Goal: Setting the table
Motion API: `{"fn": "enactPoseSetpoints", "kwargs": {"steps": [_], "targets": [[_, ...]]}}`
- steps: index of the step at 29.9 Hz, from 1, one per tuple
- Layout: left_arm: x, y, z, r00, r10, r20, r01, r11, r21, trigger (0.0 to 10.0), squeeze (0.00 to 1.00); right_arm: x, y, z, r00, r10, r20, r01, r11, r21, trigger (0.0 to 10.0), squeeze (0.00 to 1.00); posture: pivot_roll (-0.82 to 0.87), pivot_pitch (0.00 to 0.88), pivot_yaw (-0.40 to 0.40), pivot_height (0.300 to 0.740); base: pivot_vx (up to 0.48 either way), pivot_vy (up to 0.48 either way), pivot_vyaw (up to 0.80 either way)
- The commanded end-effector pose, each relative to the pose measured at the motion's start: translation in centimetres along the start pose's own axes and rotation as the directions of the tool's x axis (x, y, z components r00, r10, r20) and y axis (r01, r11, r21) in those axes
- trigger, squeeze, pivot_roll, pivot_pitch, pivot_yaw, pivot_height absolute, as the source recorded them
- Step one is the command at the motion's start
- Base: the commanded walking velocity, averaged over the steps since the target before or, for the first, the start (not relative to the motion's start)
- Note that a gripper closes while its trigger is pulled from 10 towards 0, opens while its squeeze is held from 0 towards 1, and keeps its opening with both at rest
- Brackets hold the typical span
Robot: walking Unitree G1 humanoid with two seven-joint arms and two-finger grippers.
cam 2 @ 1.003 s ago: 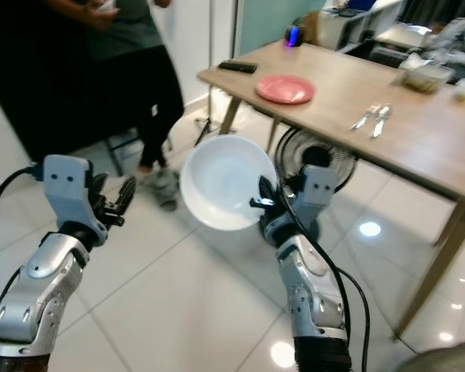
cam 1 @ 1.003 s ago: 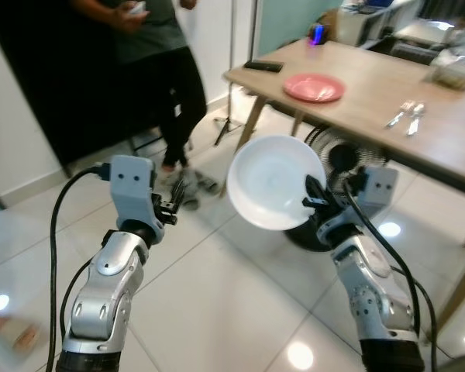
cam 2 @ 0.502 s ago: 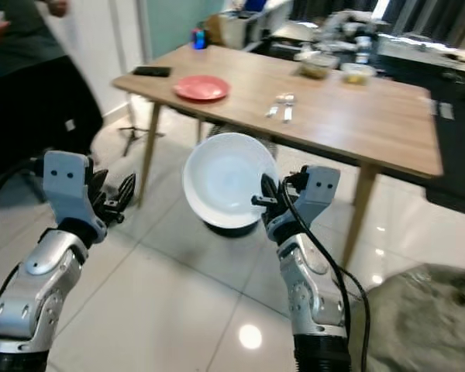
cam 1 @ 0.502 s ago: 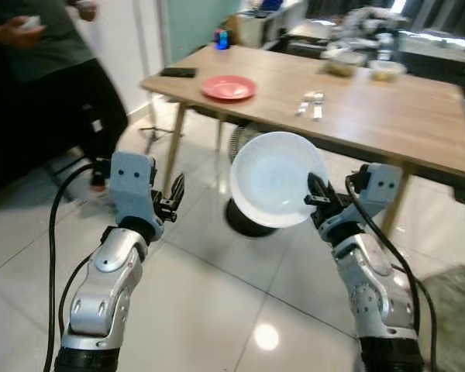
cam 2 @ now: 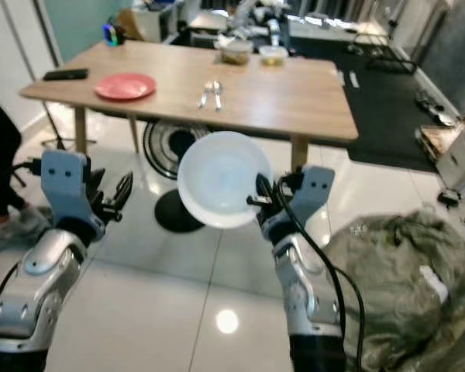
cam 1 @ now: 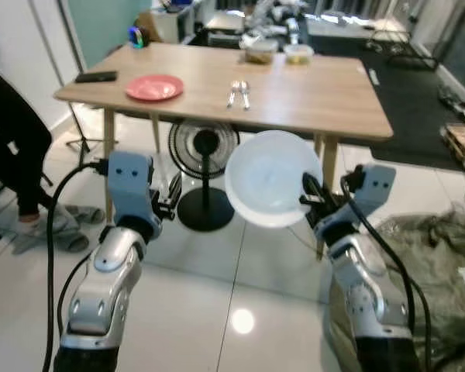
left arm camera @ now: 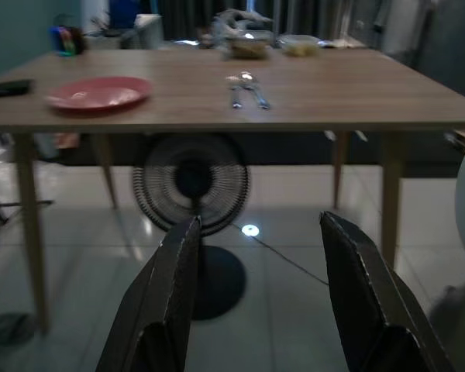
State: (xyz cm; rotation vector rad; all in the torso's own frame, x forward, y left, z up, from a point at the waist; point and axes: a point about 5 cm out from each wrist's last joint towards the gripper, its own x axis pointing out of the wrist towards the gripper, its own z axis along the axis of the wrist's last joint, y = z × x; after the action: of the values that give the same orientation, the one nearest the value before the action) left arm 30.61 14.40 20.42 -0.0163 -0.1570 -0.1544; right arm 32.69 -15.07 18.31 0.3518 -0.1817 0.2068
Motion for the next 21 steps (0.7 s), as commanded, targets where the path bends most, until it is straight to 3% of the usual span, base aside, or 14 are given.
{"fn": "enactPoseSetpoints", "kwargs": {"steps": [1,9,21], "targets": [[-0.08,-0.05,-0.34,1.0,-0.002,-0.012,0.002,1.0,-0.001,10.0,0.0,-0.03,-0.29,0.29,1.0,-0.009,0.012,0.009,1.0,-0.002,10.0,0.0,0.04,0.0,0.076,0.74,0.0,0.0,-0.78],[0.02,0.17,-0.31,1.0,0.02,-0.002,-0.02,0.999,0.031,10.0,0.0,0.11,-0.16,0.33,1.0,0.0,0.02,0.0,1.0,-0.019,10.0,0.0,0.04,0.0,0.075,0.74,0.034,0.0,-0.68],[0.21,0.36,-0.29,0.999,0.046,0.006,-0.046,0.998,0.044,10.0,0.0,0.12,0.46,0.18,0.999,0.028,0.025,-0.028,1.0,-0.015,10.0,0.0,0.04,0.0,0.079,0.74,0.48,0.0,0.0]]}}
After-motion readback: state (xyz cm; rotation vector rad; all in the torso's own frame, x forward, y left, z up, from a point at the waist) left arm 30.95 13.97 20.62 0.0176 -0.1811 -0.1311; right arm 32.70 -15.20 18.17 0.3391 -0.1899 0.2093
